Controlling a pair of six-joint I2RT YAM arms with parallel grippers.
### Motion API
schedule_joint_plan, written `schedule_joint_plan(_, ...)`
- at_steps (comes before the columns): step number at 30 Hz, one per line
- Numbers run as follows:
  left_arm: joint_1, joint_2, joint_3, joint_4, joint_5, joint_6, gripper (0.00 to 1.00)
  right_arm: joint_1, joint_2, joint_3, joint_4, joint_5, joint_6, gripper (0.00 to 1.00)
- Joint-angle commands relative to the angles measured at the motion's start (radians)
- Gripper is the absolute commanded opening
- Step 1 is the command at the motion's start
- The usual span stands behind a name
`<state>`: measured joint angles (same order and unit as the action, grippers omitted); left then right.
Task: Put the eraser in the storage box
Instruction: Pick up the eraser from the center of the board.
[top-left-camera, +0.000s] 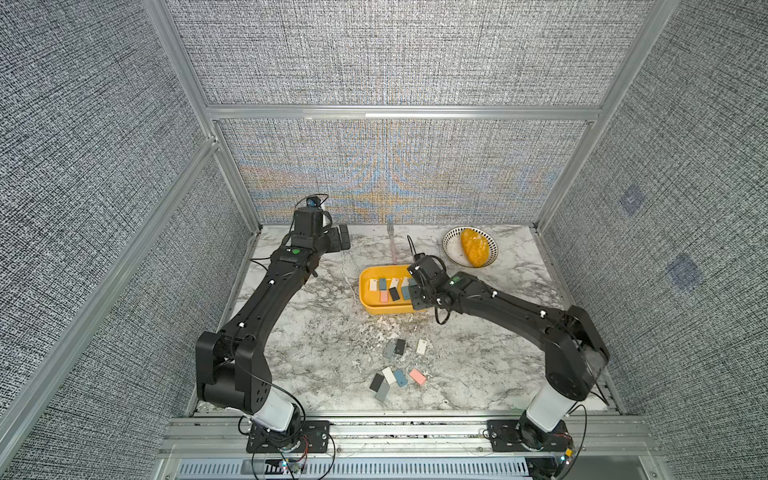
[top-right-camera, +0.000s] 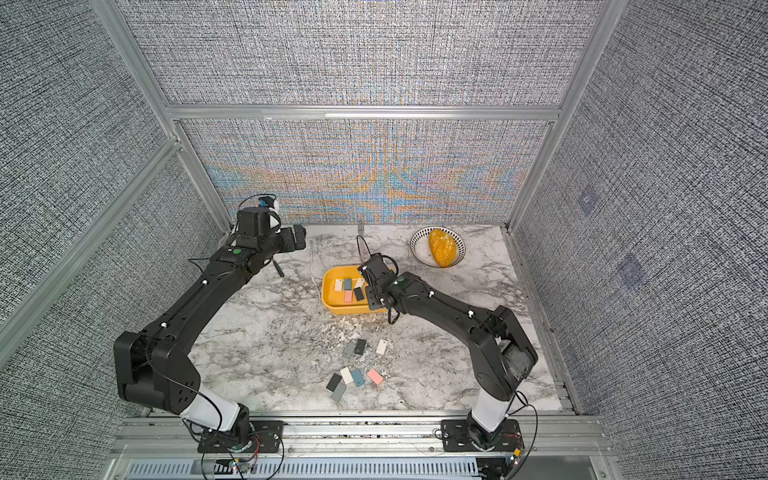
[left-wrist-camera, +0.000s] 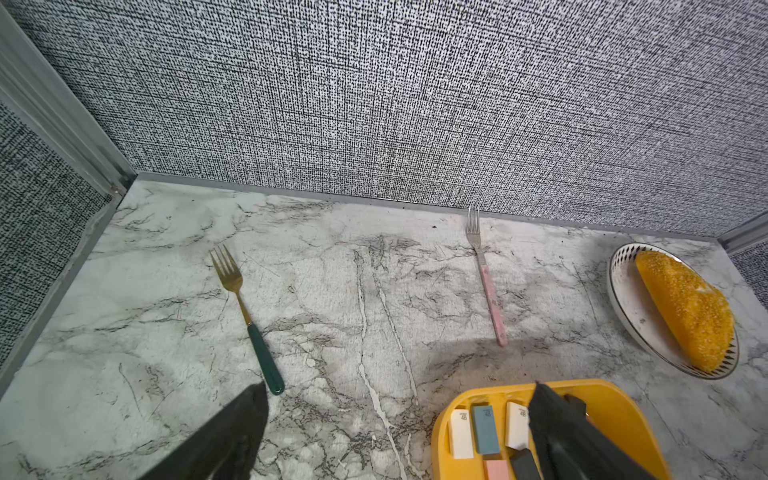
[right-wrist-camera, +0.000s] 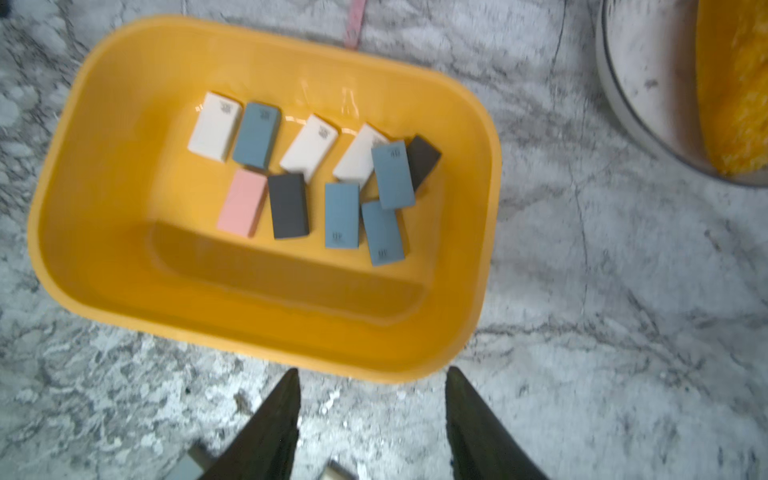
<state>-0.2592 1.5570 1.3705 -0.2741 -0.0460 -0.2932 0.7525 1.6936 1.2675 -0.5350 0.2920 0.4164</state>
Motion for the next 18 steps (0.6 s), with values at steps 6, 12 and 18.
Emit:
schedule_joint_plan(6,0.003,-0.016,-0.005,0.057,0.040,-0.023,1.00,0.077,-0.078,-0.168,-0.048,-0.065,0.200,0.57)
schedule_joint_plan(12,0.003,-0.027,-0.023,0.063,0.043,-0.029,1.00,0.115,-0.084,-0.237,-0.008,-0.128,0.264,0.57)
schedule_joint_plan(18,0.003,-0.033,-0.033,0.065,0.043,-0.027,1.00,0.140,-0.061,-0.250,-0.001,-0.145,0.285,0.57)
